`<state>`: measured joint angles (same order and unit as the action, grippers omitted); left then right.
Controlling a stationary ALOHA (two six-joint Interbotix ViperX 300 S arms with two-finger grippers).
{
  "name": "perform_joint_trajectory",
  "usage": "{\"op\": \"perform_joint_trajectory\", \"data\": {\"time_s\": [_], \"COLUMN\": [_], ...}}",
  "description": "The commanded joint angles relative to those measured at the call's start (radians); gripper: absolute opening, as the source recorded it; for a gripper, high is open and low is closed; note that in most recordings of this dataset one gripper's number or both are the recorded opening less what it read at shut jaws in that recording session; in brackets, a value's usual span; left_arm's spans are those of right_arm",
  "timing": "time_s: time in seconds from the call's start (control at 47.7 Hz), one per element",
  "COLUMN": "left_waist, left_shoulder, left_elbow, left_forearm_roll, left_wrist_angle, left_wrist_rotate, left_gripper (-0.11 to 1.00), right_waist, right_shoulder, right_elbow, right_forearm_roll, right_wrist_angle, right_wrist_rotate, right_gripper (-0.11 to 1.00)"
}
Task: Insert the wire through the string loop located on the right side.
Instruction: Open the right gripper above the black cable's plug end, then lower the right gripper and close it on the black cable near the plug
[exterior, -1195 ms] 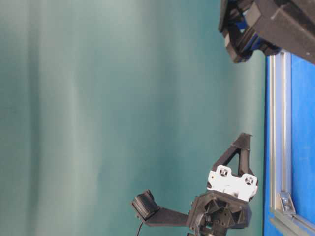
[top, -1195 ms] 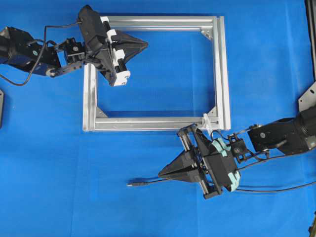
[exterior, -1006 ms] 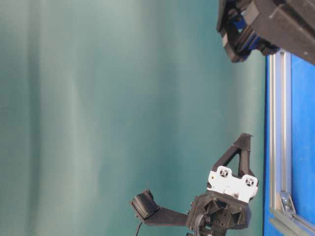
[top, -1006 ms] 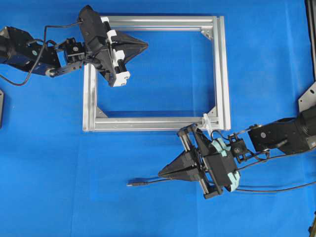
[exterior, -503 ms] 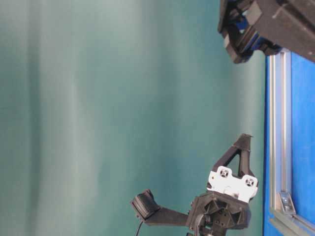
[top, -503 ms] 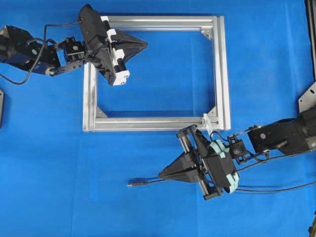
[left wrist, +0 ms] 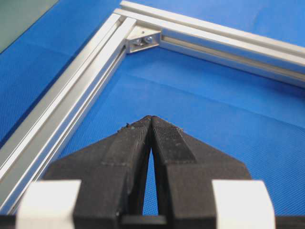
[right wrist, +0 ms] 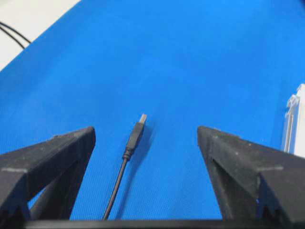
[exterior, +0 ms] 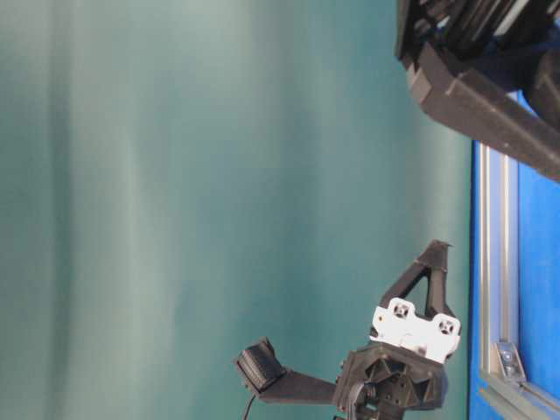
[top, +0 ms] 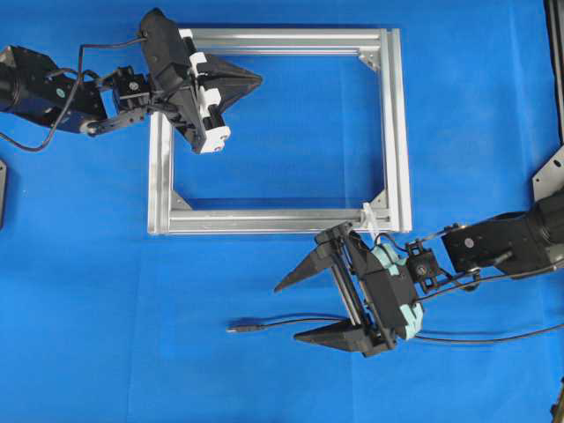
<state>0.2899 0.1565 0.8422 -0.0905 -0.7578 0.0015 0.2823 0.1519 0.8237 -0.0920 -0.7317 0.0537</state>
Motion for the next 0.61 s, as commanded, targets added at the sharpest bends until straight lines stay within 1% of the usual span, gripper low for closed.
{"op": "perform_joint_trajectory", "data": {"time_s": [0.0,0.063,0.189,0.419,0.587], "left_waist": [0.003,0.003,0.005,0.005,0.006], "left_shoulder": [-0.034,-0.035,-0.035,-0.035,-0.035], "left_elbow": [-0.008,-0.009,-0.008,-0.009,-0.008], "left_forearm_roll": [0.003,0.003,0.003,0.005,0.003], "left_wrist_angle": [-0.006,-0.006,-0.006,-0.006,-0.006], "left_wrist_rotate": [0.000,0.000,0.000,0.000,0.002], "left_gripper": [0.00,0.00,0.00,0.00,0.00], "right_waist": [0.005,0.008,0.018,0.035,0.046], "right_shoulder": [-0.031,-0.028,-0.003,0.091,0.178], "right_elbow": [-0.012,-0.012,-0.020,-0.054,-0.094], "right_forearm_roll": [0.009,0.012,0.034,0.091,0.144], "right_wrist_angle": [-0.003,-0.003,-0.003,-0.009,-0.011], "right_wrist_rotate": [0.003,0.003,0.008,0.014,0.015], "right_gripper": [0.91,0.92,0.92,0.92,0.92]}}
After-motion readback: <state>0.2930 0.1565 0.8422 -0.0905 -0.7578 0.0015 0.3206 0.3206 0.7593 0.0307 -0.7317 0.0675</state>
